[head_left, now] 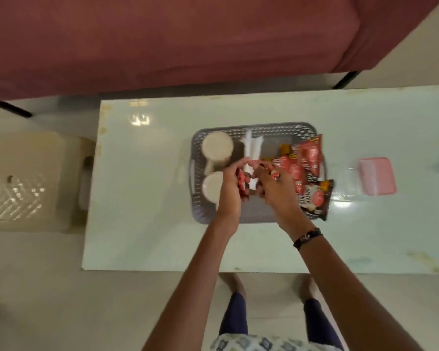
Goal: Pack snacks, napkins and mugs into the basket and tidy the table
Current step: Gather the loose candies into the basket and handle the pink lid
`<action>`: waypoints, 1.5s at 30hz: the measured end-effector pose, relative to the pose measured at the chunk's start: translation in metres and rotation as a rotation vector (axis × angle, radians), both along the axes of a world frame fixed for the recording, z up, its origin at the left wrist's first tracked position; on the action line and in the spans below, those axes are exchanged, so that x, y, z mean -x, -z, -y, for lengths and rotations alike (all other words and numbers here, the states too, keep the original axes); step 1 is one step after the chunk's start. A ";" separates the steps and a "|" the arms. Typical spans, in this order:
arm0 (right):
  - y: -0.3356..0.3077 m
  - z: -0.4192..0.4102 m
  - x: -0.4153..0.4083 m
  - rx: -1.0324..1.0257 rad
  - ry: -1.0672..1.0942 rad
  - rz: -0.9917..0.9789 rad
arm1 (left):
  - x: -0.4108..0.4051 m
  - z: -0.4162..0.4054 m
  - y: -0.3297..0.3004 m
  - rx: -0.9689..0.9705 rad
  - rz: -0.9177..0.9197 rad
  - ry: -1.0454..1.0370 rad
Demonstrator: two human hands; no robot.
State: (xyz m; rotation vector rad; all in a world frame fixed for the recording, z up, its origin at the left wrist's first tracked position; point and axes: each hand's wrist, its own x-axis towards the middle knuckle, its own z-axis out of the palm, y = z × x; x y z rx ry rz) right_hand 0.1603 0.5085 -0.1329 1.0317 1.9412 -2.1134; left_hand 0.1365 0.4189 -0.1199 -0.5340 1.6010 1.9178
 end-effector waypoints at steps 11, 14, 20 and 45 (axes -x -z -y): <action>0.024 -0.214 -0.095 -0.044 0.117 0.196 | -0.097 -0.224 0.046 0.206 -0.066 0.062; 0.034 -0.243 -0.100 -0.032 0.073 0.236 | -0.103 -0.258 0.063 0.295 -0.023 -0.032; 0.049 -0.270 -0.101 -0.059 0.079 0.261 | -0.094 -0.280 0.077 0.450 -0.019 0.144; 0.058 -0.255 -0.073 -0.353 -0.113 0.208 | -0.108 -0.248 0.065 0.366 0.006 0.046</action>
